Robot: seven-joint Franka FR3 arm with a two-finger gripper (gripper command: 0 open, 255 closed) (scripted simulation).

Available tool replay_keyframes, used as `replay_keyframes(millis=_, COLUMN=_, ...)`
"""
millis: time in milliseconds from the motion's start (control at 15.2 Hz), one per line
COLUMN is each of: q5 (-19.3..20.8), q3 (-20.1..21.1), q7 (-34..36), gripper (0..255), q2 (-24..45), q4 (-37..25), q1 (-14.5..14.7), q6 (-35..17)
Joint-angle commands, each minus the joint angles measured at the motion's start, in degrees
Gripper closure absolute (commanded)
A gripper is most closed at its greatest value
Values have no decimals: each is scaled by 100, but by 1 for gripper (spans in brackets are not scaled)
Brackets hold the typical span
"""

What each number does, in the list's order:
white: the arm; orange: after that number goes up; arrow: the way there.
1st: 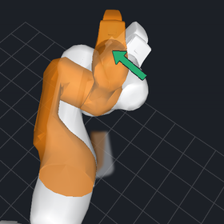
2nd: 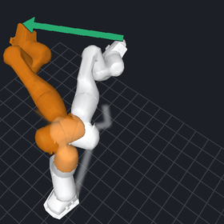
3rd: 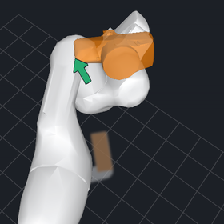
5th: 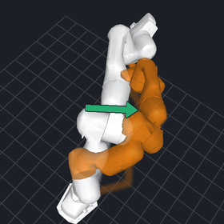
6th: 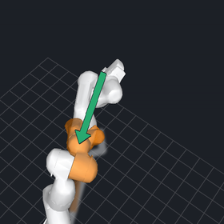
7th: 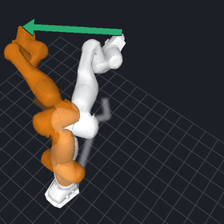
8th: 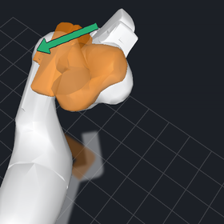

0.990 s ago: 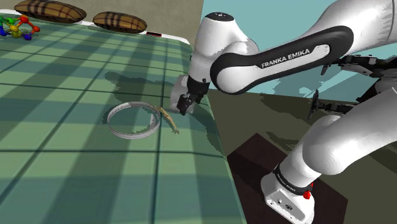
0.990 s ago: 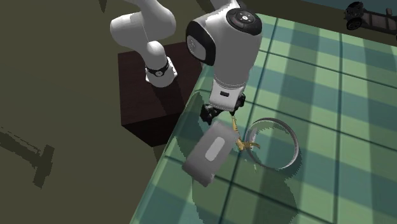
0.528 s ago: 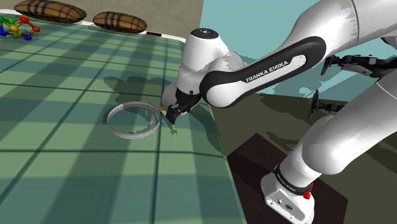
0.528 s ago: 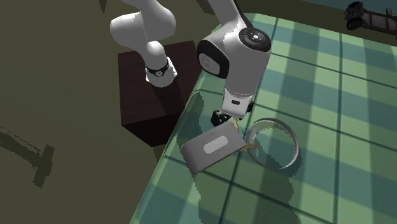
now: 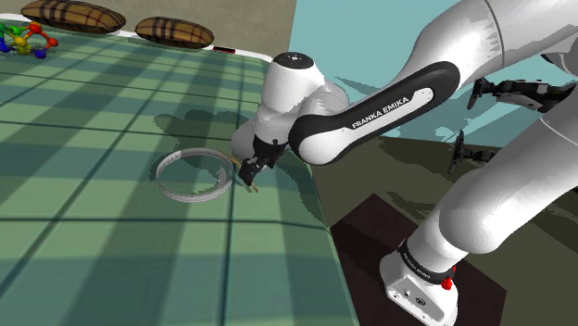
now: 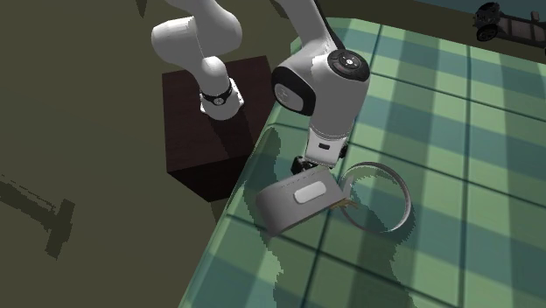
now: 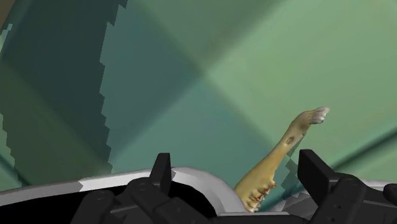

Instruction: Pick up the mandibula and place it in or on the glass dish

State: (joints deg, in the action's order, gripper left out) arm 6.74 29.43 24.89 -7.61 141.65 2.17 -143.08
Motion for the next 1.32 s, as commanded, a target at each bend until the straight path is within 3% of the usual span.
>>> replay_keyframes(millis=0, q5=15, q3=-21, q7=3, gripper=0, q2=51, q4=21, q1=-29, q6=-24)
replay_keyframes(millis=132, q5=15, q3=-18, q7=3, gripper=0, q2=51, q4=21, q1=-31, q6=-24)
replay_keyframes(millis=198, q5=1, q3=-24, q7=-14, gripper=255, q2=38, q4=11, q1=-30, q6=-3)
replay_keyframes(millis=792, q5=14, q3=-18, q7=2, gripper=255, q2=51, q4=21, q1=-31, q6=-24)
replay_keyframes(millis=1254, q5=-335, q3=-112, q7=-306, gripper=255, q2=-354, q4=-196, q1=59, q6=541)
